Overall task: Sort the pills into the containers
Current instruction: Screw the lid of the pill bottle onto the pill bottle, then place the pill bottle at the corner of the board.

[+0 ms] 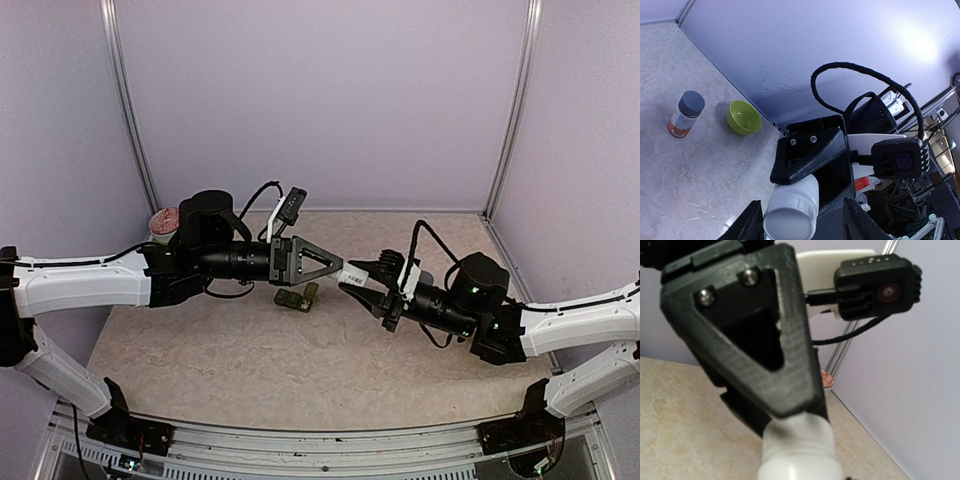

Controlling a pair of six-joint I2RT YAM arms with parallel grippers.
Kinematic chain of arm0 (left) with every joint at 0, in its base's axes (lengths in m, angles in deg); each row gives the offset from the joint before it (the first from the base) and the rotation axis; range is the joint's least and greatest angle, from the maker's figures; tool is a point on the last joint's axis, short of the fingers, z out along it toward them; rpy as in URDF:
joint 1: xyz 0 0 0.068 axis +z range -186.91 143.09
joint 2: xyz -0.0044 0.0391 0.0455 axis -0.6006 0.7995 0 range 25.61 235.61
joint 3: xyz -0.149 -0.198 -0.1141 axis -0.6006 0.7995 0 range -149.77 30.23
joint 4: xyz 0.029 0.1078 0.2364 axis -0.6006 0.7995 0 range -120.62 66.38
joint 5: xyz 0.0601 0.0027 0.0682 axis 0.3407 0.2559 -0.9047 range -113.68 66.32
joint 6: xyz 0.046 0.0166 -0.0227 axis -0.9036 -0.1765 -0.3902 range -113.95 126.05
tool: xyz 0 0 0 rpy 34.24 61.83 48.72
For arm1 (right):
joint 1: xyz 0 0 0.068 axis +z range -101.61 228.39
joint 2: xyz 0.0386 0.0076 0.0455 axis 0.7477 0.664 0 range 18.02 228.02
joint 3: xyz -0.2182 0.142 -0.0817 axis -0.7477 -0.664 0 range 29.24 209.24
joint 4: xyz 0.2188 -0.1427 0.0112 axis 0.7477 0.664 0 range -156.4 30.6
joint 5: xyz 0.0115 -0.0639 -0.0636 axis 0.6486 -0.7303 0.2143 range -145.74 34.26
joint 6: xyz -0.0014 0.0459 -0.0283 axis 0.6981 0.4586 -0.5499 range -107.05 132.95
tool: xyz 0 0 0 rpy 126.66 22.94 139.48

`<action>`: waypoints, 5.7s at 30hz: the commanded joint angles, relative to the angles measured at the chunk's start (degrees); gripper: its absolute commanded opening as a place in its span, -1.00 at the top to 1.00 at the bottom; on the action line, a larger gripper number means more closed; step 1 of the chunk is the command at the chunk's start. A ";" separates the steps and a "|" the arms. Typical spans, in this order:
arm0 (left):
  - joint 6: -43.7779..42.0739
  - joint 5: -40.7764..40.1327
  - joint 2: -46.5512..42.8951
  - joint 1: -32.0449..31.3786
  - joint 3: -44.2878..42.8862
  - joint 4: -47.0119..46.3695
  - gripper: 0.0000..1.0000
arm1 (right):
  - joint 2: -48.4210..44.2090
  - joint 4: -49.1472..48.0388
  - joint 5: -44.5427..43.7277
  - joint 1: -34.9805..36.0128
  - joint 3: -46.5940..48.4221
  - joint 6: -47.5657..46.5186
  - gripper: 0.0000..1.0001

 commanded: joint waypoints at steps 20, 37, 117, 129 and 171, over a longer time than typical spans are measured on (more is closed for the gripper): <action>-2.88 3.78 0.19 0.00 -2.03 -1.19 0.69 | 0.03 -1.28 -2.27 0.40 0.30 3.33 0.68; -16.24 13.89 -2.31 -1.24 1.10 -9.66 0.86 | -2.43 -2.79 1.14 0.32 1.40 35.14 0.62; -26.80 -32.01 22.59 23.25 -16.18 30.58 0.93 | -3.17 7.60 -9.57 -1.67 -0.81 23.26 -1.00; -30.52 -41.75 27.48 25.15 -22.00 35.75 0.94 | -4.44 8.17 -10.66 -1.70 -2.37 23.62 -1.00; -30.49 -41.99 28.19 34.18 -19.75 32.25 -0.58 | 0.90 6.94 -5.77 -1.70 -0.51 23.59 -1.00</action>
